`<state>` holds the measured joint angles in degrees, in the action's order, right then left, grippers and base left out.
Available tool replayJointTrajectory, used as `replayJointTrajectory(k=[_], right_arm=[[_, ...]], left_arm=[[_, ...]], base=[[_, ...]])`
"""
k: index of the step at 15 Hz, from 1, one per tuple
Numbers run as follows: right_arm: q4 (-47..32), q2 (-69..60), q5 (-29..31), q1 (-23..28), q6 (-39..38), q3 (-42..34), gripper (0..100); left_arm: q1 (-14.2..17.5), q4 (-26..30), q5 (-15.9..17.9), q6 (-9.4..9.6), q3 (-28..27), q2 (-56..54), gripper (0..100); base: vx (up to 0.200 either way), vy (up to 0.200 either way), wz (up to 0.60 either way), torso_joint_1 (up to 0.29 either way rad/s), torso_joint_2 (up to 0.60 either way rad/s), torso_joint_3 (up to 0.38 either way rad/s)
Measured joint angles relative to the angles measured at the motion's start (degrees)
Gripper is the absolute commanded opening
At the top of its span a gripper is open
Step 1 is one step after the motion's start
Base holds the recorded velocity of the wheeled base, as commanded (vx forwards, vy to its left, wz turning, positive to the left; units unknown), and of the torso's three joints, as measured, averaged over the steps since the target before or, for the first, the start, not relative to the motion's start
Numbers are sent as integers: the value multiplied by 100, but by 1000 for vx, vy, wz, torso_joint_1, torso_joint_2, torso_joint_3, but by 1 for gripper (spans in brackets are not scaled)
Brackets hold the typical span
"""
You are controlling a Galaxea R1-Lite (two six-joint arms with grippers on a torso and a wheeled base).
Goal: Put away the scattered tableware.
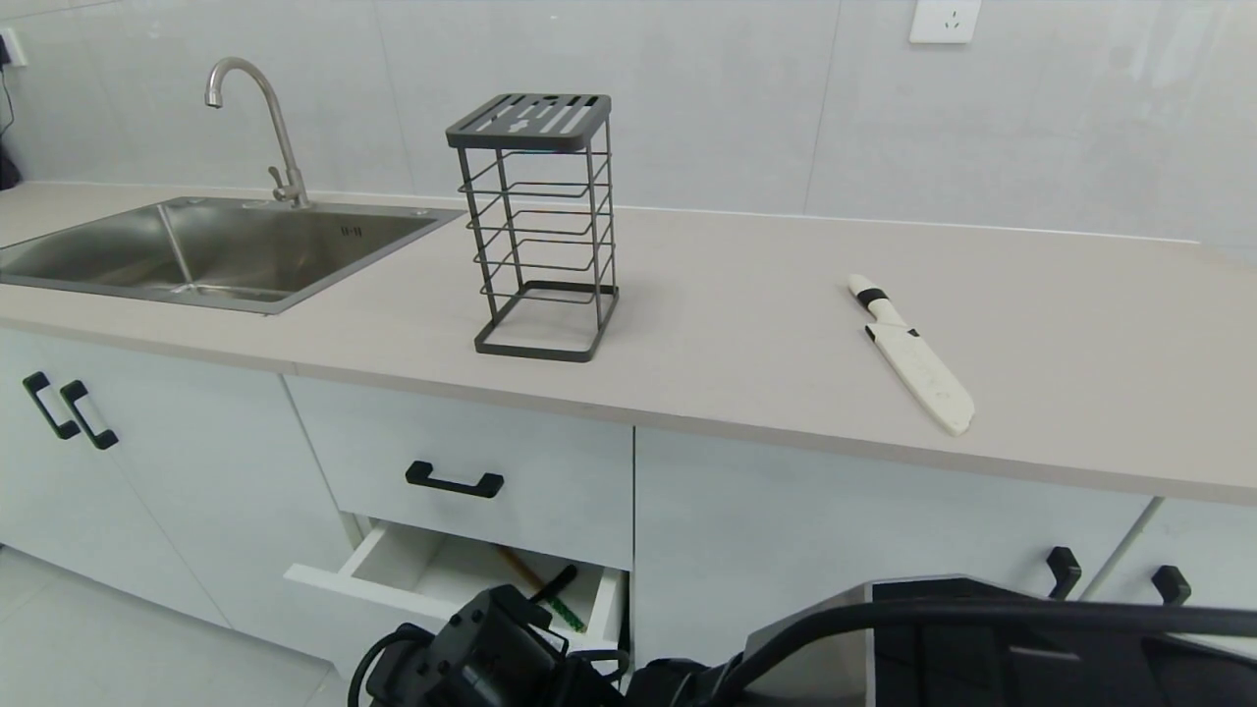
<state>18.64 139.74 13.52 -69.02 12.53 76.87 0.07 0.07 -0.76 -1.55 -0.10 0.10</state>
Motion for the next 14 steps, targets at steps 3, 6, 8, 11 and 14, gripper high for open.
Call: replayJointTrajectory(k=[3,6,8,11,14], right_arm=[[57,-11,-137,-38,13,-72,100],[55,-11,-193,-32,9,-196,100],[55,1,-288,48,-2,-284,100],[51,172,-312,307,-33,-297,100],[60,411,-332,474,-66,-278,100]], left_arm=[[0,2,0,0,0,0,100],[0,2,0,-1,0,0,100],[0,2,0,0,0,0,100],[0,2,0,-1,0,0,100],[0,2,0,0,0,0,100]], base=[[0,0,0,0,0,0],[0,0,0,0,0,0],[0,0,0,0,0,0],[0,0,0,0,0,0],[0,0,0,0,0,0]])
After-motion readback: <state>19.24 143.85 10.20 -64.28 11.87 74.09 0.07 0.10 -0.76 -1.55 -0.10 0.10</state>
